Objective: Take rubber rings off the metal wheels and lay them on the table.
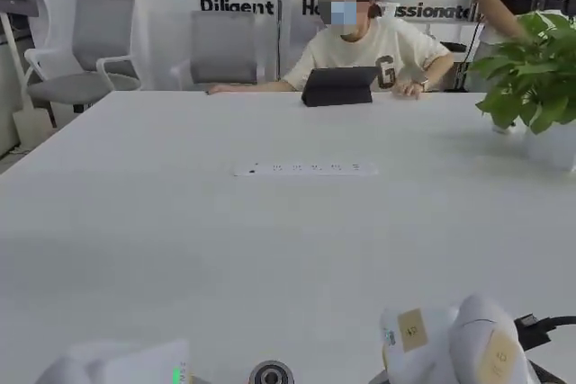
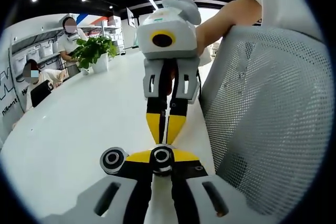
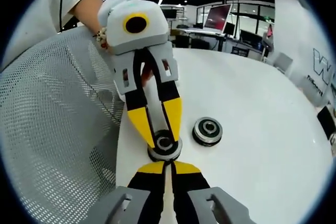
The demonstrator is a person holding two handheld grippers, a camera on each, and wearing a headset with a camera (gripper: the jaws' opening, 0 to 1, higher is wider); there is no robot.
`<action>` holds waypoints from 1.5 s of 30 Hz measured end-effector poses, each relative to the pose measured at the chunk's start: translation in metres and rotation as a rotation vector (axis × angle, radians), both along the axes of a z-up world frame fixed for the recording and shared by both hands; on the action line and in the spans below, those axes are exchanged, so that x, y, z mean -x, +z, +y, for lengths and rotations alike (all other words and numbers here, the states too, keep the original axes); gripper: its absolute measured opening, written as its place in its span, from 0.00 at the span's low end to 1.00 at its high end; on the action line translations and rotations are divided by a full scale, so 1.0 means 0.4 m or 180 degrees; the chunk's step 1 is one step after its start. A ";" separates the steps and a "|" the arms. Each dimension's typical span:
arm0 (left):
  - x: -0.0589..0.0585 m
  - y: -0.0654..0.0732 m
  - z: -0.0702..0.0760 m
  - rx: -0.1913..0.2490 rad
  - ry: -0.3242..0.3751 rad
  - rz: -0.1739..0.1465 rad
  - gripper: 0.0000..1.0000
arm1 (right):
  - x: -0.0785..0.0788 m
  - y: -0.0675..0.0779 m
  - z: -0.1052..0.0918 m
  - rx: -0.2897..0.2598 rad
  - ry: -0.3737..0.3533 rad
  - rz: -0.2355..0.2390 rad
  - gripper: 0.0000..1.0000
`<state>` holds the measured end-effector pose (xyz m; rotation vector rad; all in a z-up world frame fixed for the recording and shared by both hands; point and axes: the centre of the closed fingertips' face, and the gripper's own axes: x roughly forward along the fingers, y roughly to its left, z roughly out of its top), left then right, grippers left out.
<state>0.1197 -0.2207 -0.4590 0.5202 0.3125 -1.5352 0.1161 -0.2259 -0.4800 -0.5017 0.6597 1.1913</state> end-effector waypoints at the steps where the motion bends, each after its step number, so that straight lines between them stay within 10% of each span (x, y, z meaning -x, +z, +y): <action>1: 0.000 0.000 0.000 0.0001 0.0001 0.0000 0.07 | -0.001 -0.001 -0.001 0.0010 -0.0013 0.0001 0.00; 6: 0.001 0.001 0.000 0.0007 -0.0016 -0.0021 0.07 | -0.003 -0.001 -0.002 -0.0014 -0.0086 0.0055 0.00; 25: -0.006 0.000 0.001 -0.0012 0.0035 -0.0021 0.07 | -0.024 0.021 -0.020 -0.0671 -0.1324 0.1327 0.00; 45: -0.012 -0.001 0.005 0.0046 0.0053 0.0139 0.09 | -0.020 0.032 -0.014 -0.0855 -0.1489 0.1585 0.00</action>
